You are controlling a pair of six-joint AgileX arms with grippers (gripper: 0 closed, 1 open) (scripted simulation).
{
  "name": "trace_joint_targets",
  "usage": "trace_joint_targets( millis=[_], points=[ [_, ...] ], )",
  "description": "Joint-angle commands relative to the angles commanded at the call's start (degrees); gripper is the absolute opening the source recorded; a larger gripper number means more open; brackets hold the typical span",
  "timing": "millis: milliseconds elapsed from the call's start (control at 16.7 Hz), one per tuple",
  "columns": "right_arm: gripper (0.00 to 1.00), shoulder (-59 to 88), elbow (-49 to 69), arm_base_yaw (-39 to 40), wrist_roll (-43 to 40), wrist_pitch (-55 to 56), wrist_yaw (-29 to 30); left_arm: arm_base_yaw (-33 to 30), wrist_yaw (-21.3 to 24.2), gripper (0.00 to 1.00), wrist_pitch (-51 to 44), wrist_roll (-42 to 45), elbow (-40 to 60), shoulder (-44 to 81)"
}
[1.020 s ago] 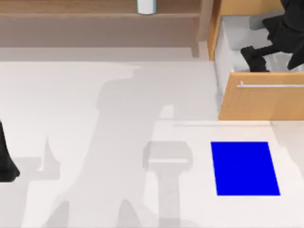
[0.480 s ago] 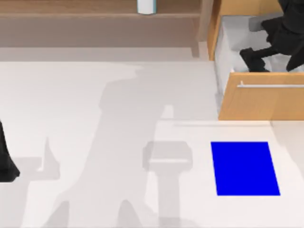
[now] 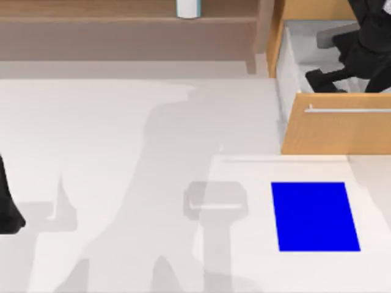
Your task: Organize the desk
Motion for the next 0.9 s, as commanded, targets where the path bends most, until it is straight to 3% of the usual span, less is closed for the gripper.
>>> trace_joint_targets(
  millis=[240, 900],
  points=[
    [1.0, 0.1, -0.04, 0.0, 0.0, 0.08, 0.0, 0.0, 0.0, 1.0, 0.0, 0.0, 0.0, 0.0],
    [0.17, 0.1, -0.04, 0.0, 0.0, 0.08, 0.0, 0.0, 0.0, 1.0, 0.0, 0.0, 0.0, 0.0]
  ],
)
